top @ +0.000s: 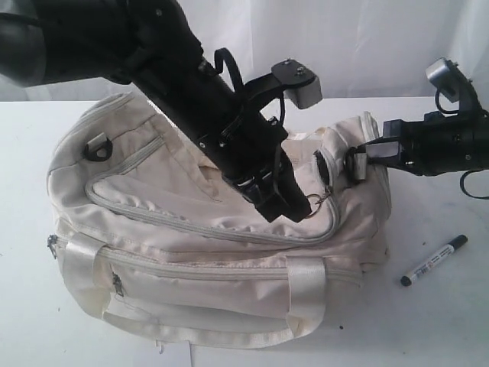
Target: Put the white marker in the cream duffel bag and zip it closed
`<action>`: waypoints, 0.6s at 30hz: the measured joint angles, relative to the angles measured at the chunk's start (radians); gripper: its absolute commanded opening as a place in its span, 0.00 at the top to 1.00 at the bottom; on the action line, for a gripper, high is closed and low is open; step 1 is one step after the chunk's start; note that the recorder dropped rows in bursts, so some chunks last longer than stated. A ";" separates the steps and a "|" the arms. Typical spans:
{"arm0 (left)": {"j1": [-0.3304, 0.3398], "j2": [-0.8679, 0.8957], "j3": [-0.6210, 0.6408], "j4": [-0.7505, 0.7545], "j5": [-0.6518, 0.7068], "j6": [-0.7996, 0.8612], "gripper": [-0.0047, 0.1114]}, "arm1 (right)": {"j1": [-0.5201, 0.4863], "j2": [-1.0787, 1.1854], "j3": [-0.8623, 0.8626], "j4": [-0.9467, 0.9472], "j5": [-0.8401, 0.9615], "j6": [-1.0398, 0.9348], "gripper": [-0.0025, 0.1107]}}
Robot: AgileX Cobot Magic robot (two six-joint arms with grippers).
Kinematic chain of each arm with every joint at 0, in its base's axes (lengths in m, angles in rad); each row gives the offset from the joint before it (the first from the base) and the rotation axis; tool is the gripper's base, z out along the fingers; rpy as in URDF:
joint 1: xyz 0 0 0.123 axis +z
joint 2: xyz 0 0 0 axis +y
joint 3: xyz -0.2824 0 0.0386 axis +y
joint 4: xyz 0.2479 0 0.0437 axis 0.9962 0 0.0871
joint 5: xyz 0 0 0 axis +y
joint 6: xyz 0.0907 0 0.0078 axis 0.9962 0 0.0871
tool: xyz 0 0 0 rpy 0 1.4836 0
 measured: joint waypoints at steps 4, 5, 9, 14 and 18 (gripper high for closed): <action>0.000 -0.024 0.060 0.006 0.009 -0.004 0.96 | 0.000 0.000 0.000 0.000 -0.012 0.002 0.88; 0.000 -0.028 0.081 0.006 0.009 -0.004 0.96 | 0.000 0.000 -0.002 0.000 -0.011 0.004 0.88; -0.006 -0.042 0.141 0.006 -0.022 -0.004 0.96 | 0.000 0.000 -0.018 -0.004 0.020 0.006 0.85; -0.008 -0.044 0.147 -0.021 -0.029 -0.004 0.96 | 0.000 -0.034 -0.023 -0.026 0.014 0.021 0.84; -0.008 -0.044 0.148 -0.039 -0.026 -0.004 0.96 | 0.000 -0.055 -0.023 -0.068 0.001 0.056 0.82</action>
